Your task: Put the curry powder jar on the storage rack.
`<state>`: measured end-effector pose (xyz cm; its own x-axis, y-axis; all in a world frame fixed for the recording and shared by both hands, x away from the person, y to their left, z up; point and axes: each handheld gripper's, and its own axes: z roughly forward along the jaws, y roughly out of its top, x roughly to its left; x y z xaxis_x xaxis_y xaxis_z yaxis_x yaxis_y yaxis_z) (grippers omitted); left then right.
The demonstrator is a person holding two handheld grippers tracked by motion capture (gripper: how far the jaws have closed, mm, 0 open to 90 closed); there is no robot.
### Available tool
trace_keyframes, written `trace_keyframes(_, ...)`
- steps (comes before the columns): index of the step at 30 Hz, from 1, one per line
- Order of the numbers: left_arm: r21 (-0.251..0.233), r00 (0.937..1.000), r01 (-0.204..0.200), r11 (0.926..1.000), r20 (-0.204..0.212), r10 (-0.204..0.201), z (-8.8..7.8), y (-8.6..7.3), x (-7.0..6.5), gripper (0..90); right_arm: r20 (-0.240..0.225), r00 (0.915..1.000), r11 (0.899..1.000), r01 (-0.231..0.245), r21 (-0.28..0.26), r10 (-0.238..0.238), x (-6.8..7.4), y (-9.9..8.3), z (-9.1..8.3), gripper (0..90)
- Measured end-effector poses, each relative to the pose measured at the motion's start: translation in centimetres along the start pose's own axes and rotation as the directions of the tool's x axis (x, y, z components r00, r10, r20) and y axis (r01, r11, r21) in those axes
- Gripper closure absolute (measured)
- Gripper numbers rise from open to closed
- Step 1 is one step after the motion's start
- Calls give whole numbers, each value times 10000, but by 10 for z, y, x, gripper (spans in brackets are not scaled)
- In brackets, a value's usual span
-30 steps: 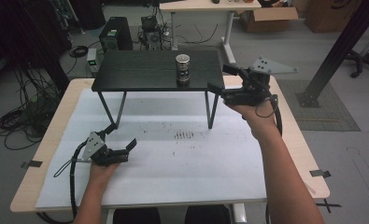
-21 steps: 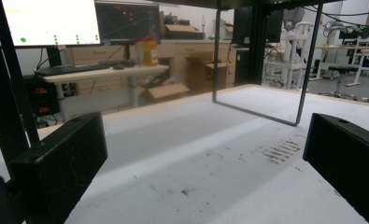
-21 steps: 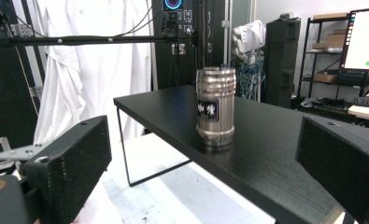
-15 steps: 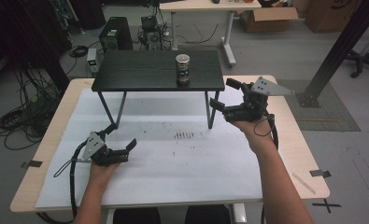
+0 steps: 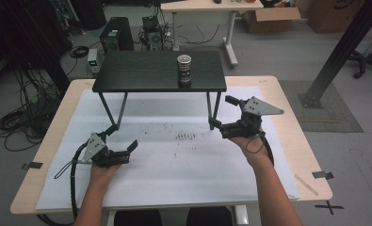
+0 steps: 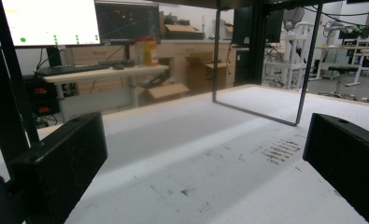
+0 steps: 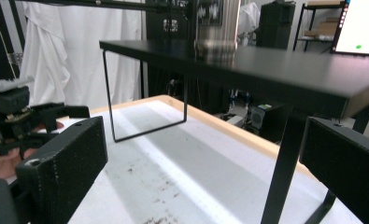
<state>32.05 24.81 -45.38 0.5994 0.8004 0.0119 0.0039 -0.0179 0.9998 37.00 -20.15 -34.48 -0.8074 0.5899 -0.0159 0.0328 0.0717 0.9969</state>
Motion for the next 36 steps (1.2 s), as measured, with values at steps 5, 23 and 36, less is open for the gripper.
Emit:
trace_keyframes(5, 4, 10000, -13, 10000, -2, 13, 0, 0, 0, 2, 43, 9999, 9999, -155, 24, 155, 1, -14, 1, 4)
trace_keyframes(23, 3, 10000, -11, 10000, -3, 11, 0, 0, 0, 2, 426, 9977, 9986, -521, 29, 520, 3, -73, 6, 0)
trace_keyframes(36, 1, 10000, -9, 10000, -6, 9, 0, 0, 0, 2, 561, 9950, 9966, -827, -51, 829, 3, -92, 4, 0)
